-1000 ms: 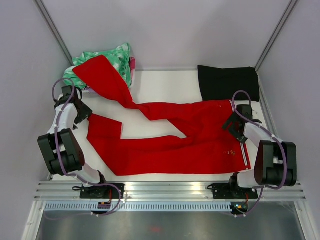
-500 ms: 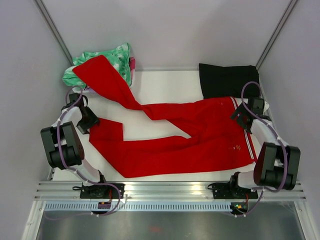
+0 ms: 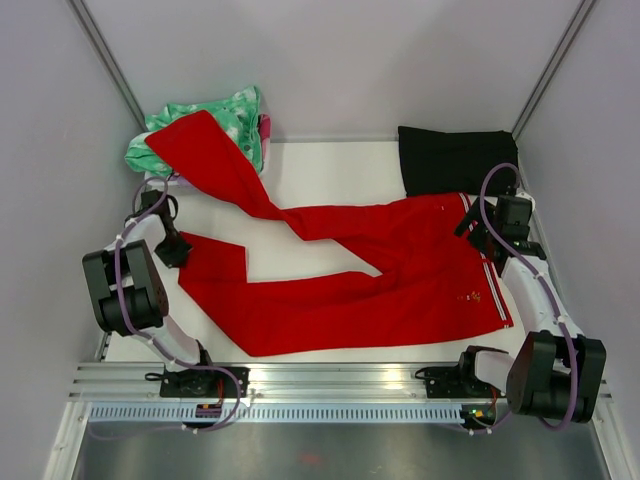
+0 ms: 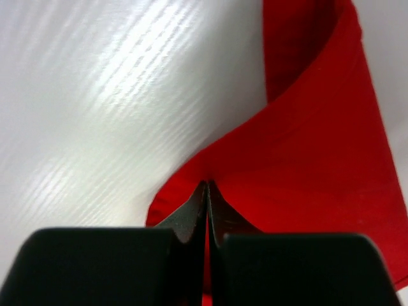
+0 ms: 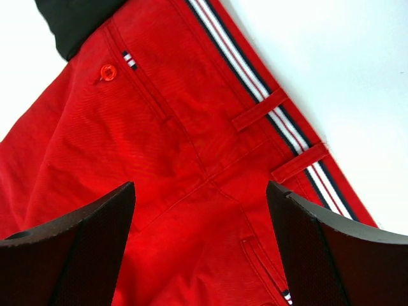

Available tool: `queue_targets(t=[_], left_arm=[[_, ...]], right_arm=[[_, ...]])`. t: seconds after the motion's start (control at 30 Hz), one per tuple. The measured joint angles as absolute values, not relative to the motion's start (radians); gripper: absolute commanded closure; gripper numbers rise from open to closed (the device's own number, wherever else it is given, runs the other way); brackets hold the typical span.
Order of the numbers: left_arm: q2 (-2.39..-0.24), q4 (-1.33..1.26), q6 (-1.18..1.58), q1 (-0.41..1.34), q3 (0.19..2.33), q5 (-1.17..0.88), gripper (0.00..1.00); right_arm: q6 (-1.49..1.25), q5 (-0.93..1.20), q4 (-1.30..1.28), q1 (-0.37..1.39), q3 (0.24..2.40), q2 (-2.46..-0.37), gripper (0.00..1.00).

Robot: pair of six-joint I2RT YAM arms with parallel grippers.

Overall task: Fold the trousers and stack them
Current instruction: Flatten the trousers out

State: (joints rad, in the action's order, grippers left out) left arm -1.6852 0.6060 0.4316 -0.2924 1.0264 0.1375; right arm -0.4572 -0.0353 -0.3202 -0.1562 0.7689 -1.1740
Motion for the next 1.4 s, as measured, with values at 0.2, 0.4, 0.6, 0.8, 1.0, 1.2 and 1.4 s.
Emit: queue_targets(t=[0.2, 0.4, 0.6, 0.8, 1.0, 1.2, 1.4], left_arm=[[-1.602, 0.682, 0.406, -0.292, 1.068, 0.224, 0.37], [-1.531, 0.677, 0.377, -0.297, 1.097, 0.229, 0.16], [-1.563, 0.551, 0.327, -0.319, 0.972, 0.150, 0.14], [-1.563, 0.376, 0.247, -0.319, 0.900, 0.035, 0.17], [-1.601, 0.229, 0.204, -0.323, 0.899, -0.072, 0.33], [-1.668, 0.183, 0.191, -0.326, 0.899, -0.130, 0.46], [-1.668, 0.167, 0.183, -0.328, 0.899, -0.147, 0.97]], right_arm=[[-0.453, 0.007, -0.308, -0.147, 0.766, -1.175, 0.09], [-0.450, 0.027, -0.298, -0.096, 0.766, -1.180, 0.08], [-0.451, 0.040, -0.283, -0.058, 0.766, -1.186, 0.07], [-0.452, 0.057, -0.282, -0.049, 0.766, -1.187, 0.07], [-0.457, 0.071, -0.281, -0.049, 0.766, -1.187, 0.07], [-0.458, 0.075, -0.281, -0.048, 0.766, -1.187, 0.07], [-0.459, 0.084, -0.281, -0.047, 0.766, -1.193, 0.07]])
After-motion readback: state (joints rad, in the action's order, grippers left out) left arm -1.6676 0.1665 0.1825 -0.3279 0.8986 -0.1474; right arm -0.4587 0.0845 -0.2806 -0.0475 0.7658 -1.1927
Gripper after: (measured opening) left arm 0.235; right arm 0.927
